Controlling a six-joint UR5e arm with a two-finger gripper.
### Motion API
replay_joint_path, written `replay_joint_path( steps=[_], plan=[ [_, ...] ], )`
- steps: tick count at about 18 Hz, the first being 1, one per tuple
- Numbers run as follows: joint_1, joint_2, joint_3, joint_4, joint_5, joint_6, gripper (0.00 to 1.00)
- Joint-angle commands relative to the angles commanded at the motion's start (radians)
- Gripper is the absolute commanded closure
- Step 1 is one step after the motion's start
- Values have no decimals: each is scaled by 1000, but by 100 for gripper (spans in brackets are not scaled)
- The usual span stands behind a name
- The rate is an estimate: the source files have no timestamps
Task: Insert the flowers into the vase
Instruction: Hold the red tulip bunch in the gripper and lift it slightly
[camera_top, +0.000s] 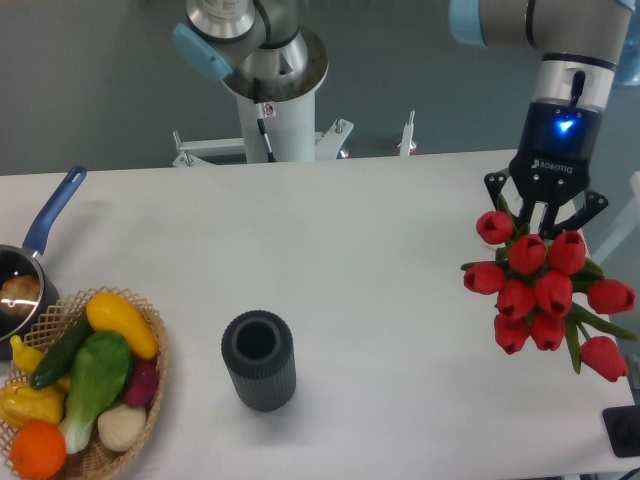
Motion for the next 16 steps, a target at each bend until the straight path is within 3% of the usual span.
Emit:
replay_joint_path(
  steps=[4, 10, 16],
  plan=[
    [-2, -2, 5, 2, -15, -2, 86],
    [3, -3, -3, 2, -127, 0, 86],
    [-9, -35, -3, 32, -198, 3, 86]
  ],
)
